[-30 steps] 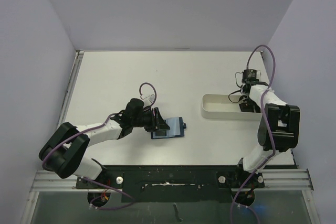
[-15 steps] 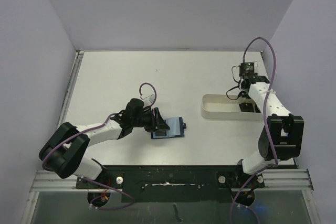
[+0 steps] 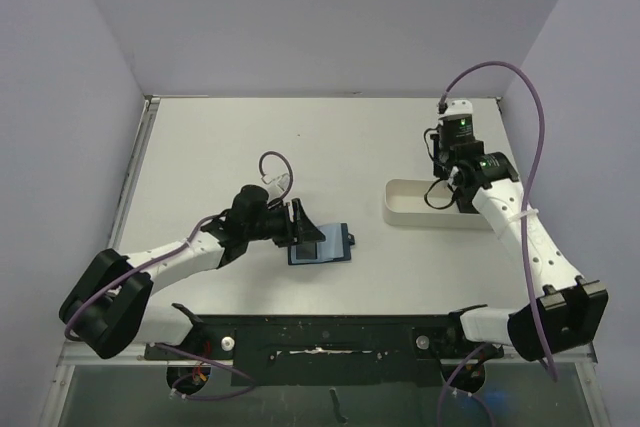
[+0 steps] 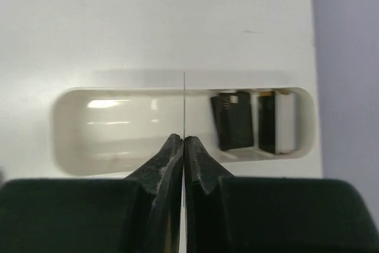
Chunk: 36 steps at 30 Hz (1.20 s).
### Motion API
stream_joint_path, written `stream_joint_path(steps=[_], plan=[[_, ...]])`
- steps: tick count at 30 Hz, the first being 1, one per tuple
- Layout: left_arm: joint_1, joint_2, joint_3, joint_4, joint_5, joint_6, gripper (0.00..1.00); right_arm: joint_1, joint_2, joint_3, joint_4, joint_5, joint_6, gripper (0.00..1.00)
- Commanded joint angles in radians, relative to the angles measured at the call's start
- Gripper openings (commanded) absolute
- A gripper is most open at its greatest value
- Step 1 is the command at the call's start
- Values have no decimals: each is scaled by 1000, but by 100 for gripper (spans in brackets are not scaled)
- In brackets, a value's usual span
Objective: Put the credit cards into the card holder
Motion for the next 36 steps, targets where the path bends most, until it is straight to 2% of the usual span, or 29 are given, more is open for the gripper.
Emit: stream_joint_path(steps=[1,7,10,16,20,29,36], plan=[[4,-66,70,30,-17,-10,55,68,-119,-41,174,-264,159,0],[20,-141,128,-7,-43,-32,57,154,-217,-192,391,-476,318,0],[28,-188,127,11,-61,-62,58,167,-273,-291,551,-632,422,0],[37,-245,89,153,-44,-180,57,185,-350,-481,886,-806,649,0],[37,-259,63,231,-38,-233,55,189,-384,-568,1046,-877,757,0],[38,-260,47,305,-35,-266,55,205,-399,-659,1229,-1011,888,0],[40,-257,33,370,-13,-293,52,251,-371,-661,1226,-1020,888,0]])
